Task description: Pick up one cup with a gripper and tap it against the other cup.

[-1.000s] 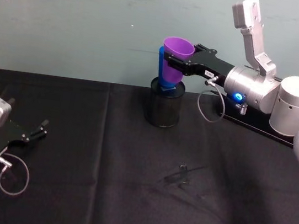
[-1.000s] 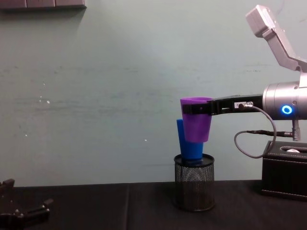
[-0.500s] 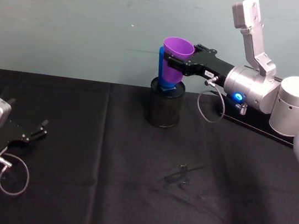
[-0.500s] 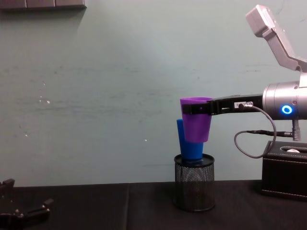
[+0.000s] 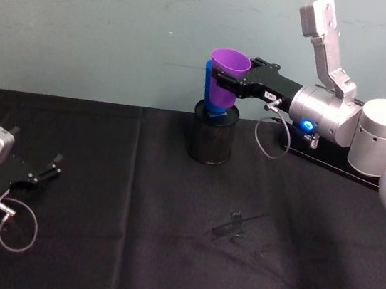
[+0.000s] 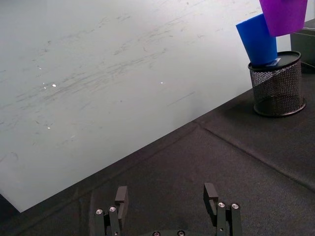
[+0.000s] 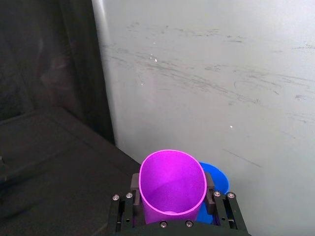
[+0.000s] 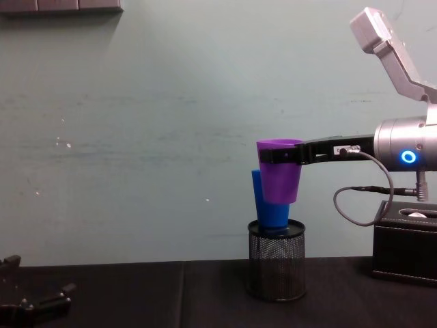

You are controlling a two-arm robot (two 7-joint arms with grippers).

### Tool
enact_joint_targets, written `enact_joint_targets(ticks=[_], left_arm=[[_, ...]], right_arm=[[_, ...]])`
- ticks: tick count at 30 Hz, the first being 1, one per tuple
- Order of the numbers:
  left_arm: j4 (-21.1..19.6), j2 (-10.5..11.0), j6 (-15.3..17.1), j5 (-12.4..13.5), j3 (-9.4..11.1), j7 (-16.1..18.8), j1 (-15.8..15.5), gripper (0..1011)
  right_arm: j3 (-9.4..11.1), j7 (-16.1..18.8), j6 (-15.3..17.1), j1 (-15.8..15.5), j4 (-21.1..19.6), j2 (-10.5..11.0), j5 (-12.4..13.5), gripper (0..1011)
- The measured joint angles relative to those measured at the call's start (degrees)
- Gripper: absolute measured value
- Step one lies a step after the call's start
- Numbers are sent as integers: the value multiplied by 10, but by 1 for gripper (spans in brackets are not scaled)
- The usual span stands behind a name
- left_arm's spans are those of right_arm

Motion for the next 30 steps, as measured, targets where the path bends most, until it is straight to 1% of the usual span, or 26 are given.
enact_joint_targets(ticks=[30], left_arm=[[0, 0, 0, 0, 0, 0, 0, 1000]], right_arm=[[0, -1, 0, 0, -1, 0, 0, 722]])
